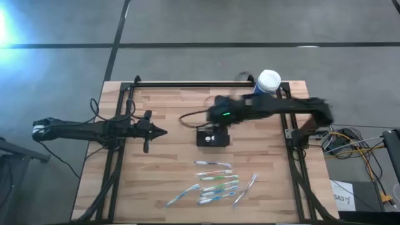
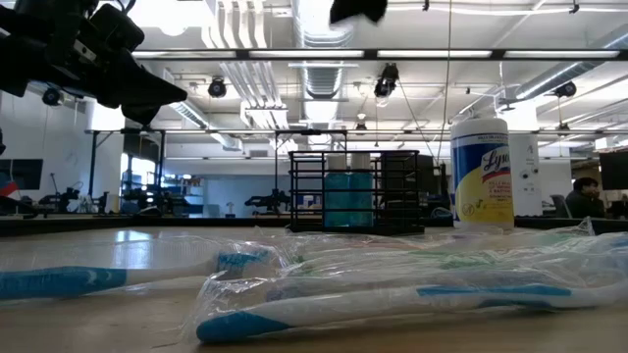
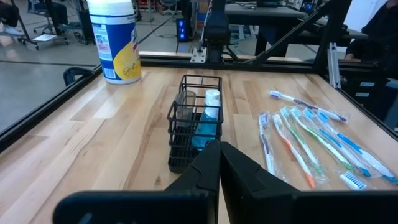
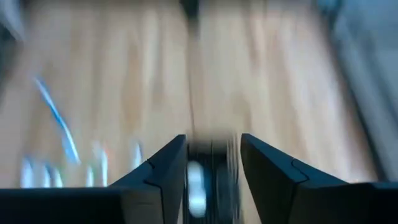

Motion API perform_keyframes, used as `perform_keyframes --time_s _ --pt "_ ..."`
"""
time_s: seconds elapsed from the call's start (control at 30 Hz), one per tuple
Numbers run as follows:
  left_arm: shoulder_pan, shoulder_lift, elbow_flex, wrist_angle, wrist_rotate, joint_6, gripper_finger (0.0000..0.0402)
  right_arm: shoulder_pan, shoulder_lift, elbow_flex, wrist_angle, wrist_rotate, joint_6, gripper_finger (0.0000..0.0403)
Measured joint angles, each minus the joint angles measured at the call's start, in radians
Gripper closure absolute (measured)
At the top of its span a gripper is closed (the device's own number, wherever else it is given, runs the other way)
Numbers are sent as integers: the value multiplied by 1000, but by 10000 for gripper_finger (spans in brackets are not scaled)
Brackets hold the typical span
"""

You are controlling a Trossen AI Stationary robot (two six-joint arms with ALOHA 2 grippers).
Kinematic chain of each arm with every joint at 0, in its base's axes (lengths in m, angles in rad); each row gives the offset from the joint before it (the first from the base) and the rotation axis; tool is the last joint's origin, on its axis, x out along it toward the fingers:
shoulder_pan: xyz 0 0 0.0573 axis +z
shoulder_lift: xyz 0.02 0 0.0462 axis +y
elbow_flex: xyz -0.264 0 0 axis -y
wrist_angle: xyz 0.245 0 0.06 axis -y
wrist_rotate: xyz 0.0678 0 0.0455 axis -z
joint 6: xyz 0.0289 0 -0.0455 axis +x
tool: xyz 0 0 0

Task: Pick & Place toothbrushing station
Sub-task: Put the top purple toothbrush into the wire organizer

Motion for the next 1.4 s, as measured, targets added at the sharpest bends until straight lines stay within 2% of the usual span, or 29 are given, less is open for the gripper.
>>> perform_keyframes --time_s 0.1,0.37,0.57,0.67,0.73,0.8,0.97,1.03,1.4 --pt "0 0 0 0 0 9 390 8 -176 -153 239 -25 -71 272" --pt "0 -3 0 0 0 29 390 7 -646 -678 651 -51 -75 335" --pt "0 -8 0 64 -6 66 390 7 -886 -1000 828 -62 -74 388" --pt "0 -8 9 76 -6 66 390 7 -986 -1130 925 -72 -84 393" --pt "0 -8 15 77 -6 65 390 7 -1041 -1205 999 -119 -96 394" --pt "0 -8 20 77 -19 53 390 7 -1090 -1270 1039 -159 -97 394" --pt "1 -8 20 69 -191 -12 390 7 -1181 -1386 1050 -187 -18 394" --pt "1 -7 19 61 -223 -7 390 7 -1217 -1423 1048 -193 -9 394" --pt "2 -6 19 61 -225 -4 390 7 -1433 -1565 1042 -190 -29 394"
